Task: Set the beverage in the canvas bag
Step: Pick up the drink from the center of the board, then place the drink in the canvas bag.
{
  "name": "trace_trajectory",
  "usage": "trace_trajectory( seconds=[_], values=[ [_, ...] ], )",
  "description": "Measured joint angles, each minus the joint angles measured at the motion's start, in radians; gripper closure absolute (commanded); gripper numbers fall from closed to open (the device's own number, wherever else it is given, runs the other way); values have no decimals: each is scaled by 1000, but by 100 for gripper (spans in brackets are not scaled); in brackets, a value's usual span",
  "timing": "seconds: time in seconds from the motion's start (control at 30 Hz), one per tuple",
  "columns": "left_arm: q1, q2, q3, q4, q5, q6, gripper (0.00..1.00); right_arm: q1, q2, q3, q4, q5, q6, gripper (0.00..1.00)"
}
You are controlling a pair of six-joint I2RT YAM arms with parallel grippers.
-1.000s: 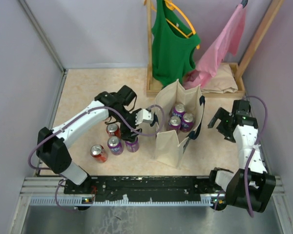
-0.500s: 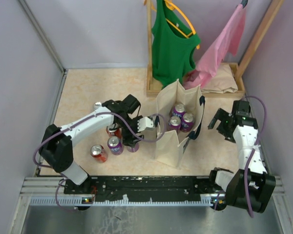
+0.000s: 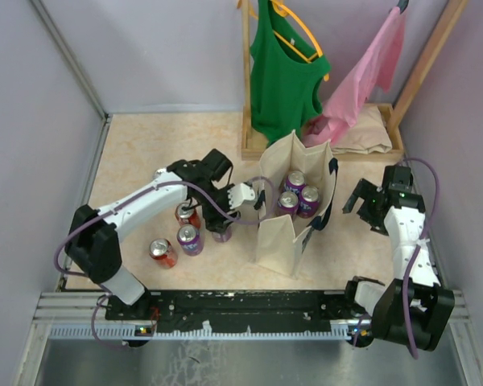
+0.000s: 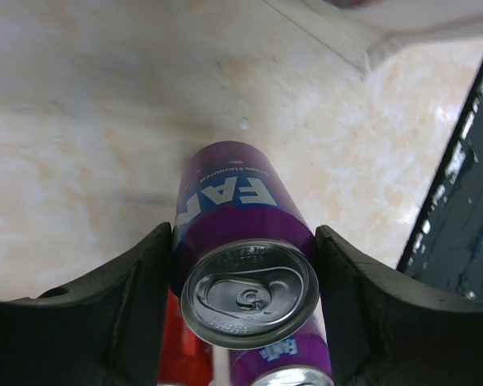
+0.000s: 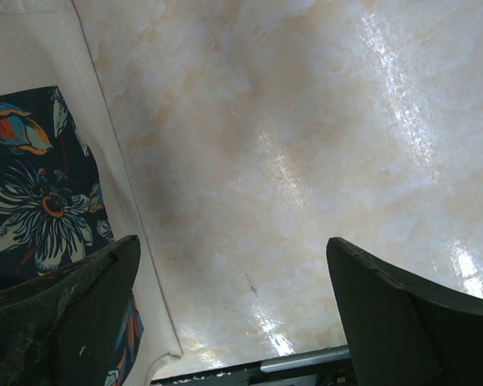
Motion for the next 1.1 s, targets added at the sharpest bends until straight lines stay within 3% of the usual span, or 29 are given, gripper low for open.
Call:
trace_trajectory(
  seconds=[0.37, 0.63, 0.77, 0.97, 1.1],
  values=[
    [146, -16, 351, 280, -26, -135, 100, 0, 0, 0, 0, 0, 0, 1],
    [121, 82, 711, 365, 82, -275, 100, 0, 0, 0, 0, 0, 0, 1],
    [41, 128, 802, 348, 164, -272, 100, 0, 0, 0, 0, 0, 0, 1],
    [-91, 182, 804, 204, 259, -204, 100, 0, -2, -13, 0, 0, 0, 1],
    [-118, 212, 800, 105, 308, -159, 100, 0, -3, -26, -4, -1, 0, 1]
  ],
)
